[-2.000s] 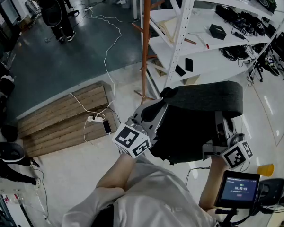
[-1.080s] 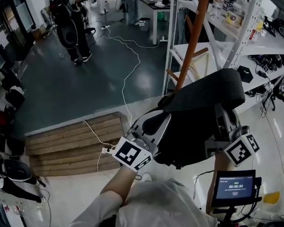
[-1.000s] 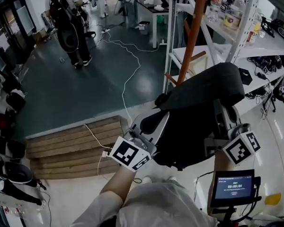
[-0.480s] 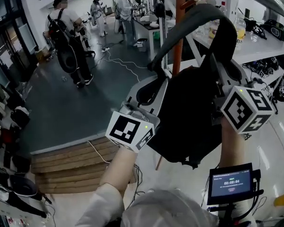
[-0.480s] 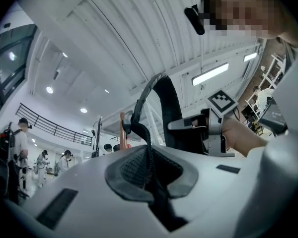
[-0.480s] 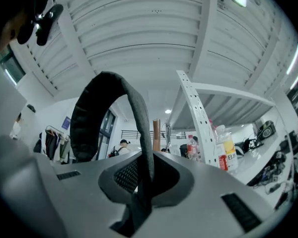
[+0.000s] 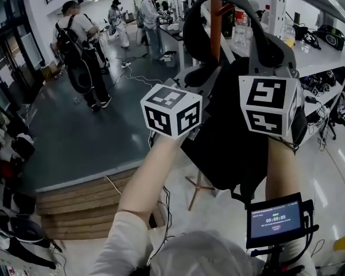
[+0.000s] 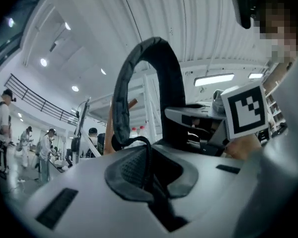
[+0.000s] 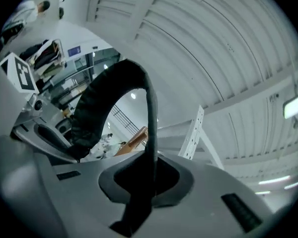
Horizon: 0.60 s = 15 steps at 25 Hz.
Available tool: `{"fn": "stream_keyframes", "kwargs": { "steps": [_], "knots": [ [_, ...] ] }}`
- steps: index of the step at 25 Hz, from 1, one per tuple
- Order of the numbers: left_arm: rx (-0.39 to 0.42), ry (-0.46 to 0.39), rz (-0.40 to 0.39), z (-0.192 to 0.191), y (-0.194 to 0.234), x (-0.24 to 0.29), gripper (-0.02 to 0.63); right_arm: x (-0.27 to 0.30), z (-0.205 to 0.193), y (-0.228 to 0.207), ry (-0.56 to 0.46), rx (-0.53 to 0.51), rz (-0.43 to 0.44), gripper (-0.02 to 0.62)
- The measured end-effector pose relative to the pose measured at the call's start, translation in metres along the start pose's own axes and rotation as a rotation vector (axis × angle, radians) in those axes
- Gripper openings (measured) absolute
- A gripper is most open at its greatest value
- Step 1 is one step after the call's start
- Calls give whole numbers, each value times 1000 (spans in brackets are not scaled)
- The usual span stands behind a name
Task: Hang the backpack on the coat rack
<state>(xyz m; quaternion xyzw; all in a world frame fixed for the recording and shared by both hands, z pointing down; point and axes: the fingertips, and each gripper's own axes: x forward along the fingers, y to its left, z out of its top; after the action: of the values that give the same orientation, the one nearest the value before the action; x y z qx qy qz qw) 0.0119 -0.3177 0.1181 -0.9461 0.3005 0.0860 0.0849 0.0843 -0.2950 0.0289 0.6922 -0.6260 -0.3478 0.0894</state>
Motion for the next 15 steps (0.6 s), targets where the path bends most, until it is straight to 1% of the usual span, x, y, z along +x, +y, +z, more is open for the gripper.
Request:
{"fn": "stream_keyframes", "kwargs": {
  "steps": [2,4,7,10,15],
  "knots": [
    [-24,26,-25,-2,2,16,17,11,2,-2,31,-67,-34,38],
    [-57,36,-46,-3,6,28,18,23,-1,-4,71,-104,-48,38],
    [-111,37,-78,-3,13,38,17,41,-4,-6,128,-151,-30,38],
    [-162,41,-114,2,18,45,18,59,-10,-12,185,-177,-8,38],
    [-234,78,-186,1,18,62,17,95,-34,-16,309,-232,27,40]
  ]
}}
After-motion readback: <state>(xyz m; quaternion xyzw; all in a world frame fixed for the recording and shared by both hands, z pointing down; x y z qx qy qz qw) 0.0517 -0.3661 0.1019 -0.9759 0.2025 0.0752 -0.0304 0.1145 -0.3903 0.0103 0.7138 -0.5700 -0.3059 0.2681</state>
